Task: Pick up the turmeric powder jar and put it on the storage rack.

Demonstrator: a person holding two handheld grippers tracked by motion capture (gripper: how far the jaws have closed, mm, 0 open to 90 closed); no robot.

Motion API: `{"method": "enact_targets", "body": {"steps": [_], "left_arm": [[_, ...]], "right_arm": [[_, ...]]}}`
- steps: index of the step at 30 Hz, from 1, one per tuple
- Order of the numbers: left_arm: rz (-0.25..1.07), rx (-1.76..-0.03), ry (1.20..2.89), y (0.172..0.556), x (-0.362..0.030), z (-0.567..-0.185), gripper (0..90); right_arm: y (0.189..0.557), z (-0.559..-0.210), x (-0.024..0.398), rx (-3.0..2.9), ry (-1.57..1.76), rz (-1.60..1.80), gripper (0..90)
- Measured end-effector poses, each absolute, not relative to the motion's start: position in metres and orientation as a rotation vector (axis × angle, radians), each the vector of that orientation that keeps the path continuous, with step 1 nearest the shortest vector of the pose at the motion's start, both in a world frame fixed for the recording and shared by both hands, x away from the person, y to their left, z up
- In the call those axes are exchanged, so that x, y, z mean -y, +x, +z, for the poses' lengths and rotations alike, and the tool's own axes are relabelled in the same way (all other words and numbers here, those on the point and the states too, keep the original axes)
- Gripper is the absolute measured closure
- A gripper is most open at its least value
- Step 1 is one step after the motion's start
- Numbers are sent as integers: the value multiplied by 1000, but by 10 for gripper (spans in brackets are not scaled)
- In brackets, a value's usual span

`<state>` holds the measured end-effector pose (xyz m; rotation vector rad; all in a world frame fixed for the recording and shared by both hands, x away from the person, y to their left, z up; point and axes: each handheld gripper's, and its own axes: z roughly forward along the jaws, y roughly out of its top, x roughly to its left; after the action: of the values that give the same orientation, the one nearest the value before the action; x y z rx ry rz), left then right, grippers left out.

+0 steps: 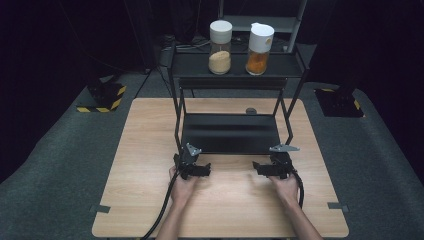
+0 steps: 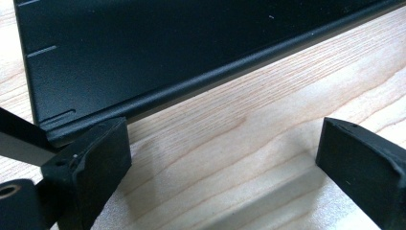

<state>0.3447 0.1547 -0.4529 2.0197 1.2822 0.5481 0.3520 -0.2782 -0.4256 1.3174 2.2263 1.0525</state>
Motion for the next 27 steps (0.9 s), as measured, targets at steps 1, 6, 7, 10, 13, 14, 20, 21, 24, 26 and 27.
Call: {"method": "enact_targets", "body": {"steps": [1, 6, 7, 10, 13, 14, 20, 21, 24, 26, 27], "left_arm": [[549, -1282, 2020, 345, -155, -453, 47], [548, -1282, 2020, 345, -155, -453, 47], [548, -1282, 2020, 345, -155, -453, 47], [548, -1282, 2020, 345, -155, -453, 47], [549, -1282, 2020, 345, -155, -453, 47], [548, -1282, 2020, 345, -155, -453, 47], [549, -1281, 2020, 345, -155, -453, 46], [550, -1282, 2021, 345, -154, -453, 46], [550, -1278, 2029, 345, -154, -453, 34], [551, -1279, 2029, 345, -154, -452, 34], [550, -1280, 2029, 345, -153, -452, 33]], "right_arm": [[352, -426, 278, -2226, 1317, 1052, 111], [351, -432, 270, -2223, 1313, 1003, 111], [351, -433, 269, -2224, 1312, 998, 111], [354, -440, 264, -2244, 1315, 956, 97], [350, -443, 261, -2235, 1290, 944, 98], [348, -445, 259, -2229, 1268, 935, 95], [346, -449, 263, -2226, 1249, 961, 94], [346, -449, 263, -2226, 1249, 961, 93], [347, -449, 263, -2228, 1248, 961, 92], [346, -449, 263, -2227, 1248, 960, 92], [347, -449, 263, -2229, 1246, 960, 89]]}}
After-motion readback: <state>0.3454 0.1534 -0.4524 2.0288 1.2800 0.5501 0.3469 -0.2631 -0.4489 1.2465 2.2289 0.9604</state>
